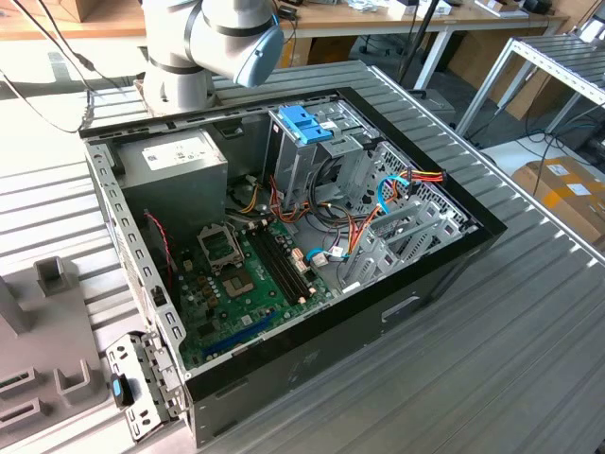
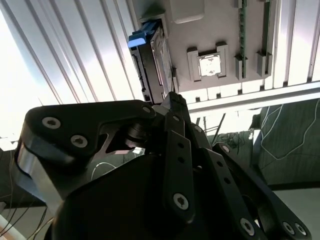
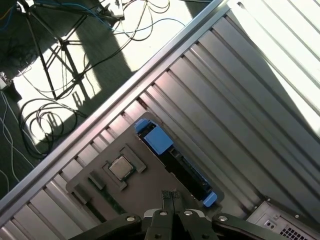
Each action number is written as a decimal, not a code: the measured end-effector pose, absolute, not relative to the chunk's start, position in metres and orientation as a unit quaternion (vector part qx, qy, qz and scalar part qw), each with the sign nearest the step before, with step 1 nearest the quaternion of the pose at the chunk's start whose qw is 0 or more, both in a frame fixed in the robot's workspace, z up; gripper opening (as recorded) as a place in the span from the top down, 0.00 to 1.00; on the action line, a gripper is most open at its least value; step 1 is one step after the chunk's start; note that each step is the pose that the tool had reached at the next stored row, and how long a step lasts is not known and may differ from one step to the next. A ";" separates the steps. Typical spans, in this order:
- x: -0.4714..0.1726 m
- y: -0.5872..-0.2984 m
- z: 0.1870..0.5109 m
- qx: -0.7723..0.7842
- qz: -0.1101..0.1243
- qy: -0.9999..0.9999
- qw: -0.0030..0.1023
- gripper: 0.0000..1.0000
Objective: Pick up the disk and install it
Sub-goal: 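Pick up the disk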
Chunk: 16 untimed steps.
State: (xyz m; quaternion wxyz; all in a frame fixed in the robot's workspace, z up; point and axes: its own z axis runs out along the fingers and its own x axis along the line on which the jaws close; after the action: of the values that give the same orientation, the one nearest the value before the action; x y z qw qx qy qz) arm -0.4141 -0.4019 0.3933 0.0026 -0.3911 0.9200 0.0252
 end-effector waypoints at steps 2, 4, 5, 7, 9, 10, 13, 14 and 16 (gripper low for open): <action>-0.414 -0.402 0.393 -0.396 0.025 0.918 0.002 0.89; -0.414 -0.402 0.393 -0.400 0.025 0.916 0.002 0.89; -0.414 -0.402 0.393 -0.402 0.025 0.915 0.002 0.89; -0.414 -0.402 0.393 -0.406 0.025 0.914 0.002 0.89; -0.414 -0.402 0.393 -0.410 0.025 0.912 0.002 0.89; -0.414 -0.402 0.393 -0.412 0.025 0.911 0.002 0.89; -0.414 -0.402 0.393 -0.420 0.025 0.907 0.002 0.89; -0.414 -0.402 0.393 -0.421 0.025 0.907 0.002 0.89; -0.414 -0.402 0.393 -0.425 0.025 0.905 0.002 0.89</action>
State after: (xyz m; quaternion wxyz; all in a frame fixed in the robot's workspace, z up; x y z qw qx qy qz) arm -0.4141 -0.4019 0.3933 0.0016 -0.4255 0.9046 0.0253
